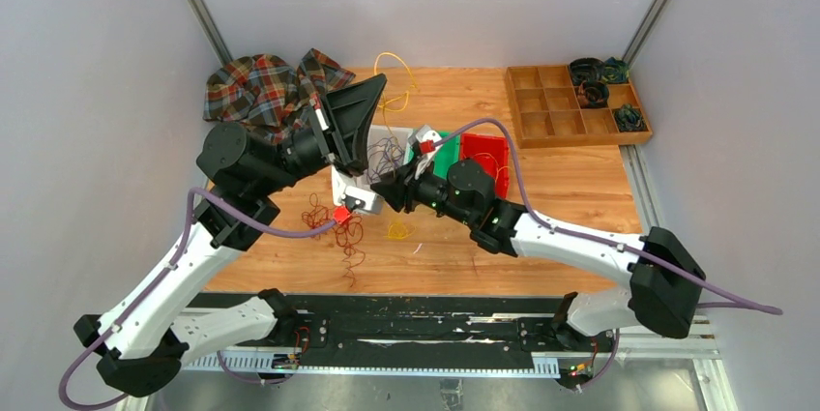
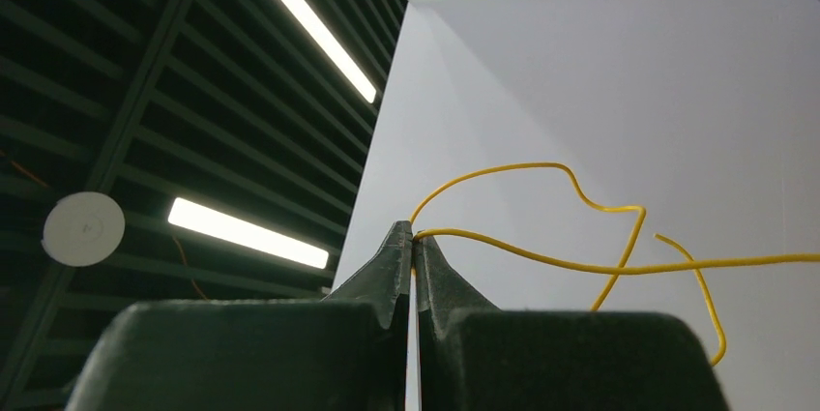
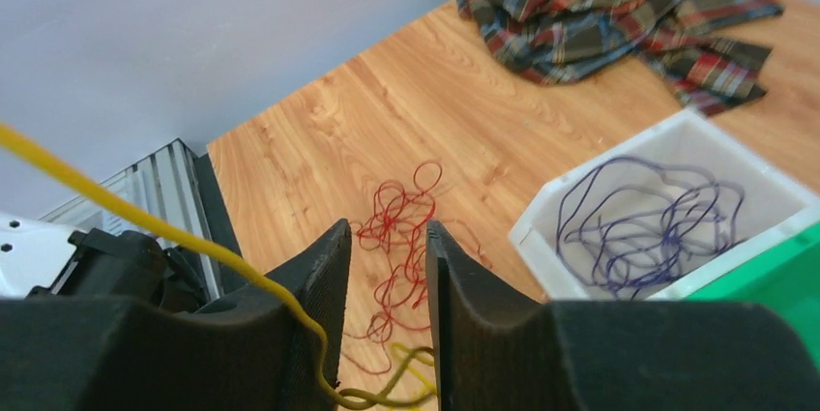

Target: Untangle the cables

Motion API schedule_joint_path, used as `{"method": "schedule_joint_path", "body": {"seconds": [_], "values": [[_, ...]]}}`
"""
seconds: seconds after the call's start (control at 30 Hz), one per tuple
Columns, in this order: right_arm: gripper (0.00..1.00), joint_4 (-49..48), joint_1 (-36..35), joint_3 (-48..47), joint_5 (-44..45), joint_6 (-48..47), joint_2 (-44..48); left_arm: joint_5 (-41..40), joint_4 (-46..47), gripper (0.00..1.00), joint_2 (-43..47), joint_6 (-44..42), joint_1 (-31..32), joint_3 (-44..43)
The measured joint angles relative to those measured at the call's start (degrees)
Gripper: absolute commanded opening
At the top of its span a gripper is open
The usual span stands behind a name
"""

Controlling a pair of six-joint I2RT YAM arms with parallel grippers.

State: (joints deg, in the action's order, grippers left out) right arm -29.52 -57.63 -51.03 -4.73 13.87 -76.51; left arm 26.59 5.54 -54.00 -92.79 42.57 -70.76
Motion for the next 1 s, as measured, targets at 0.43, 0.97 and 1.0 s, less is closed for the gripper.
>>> {"method": "schedule_joint_path", "body": {"seconds": [0.43,0.97,1.0], "values": [[0.32,-10.05,0.0,12.66,1.99,10.16,-7.48,-0.94,-0.48,0.01,-4.98,1.29,0.0,-10.67],[0.31,-18.38,-1.75,18.08,4.42,17.64,-14.88,-4.11,-0.11,0.01,-13.29,2.99,0.0,-32.74],[0.3,-18.53,-1.75,18.12,4.7,17.86,-14.97,-4.22,-0.15,0.01,-13.68,3.02,0.0,-33.99]]}}
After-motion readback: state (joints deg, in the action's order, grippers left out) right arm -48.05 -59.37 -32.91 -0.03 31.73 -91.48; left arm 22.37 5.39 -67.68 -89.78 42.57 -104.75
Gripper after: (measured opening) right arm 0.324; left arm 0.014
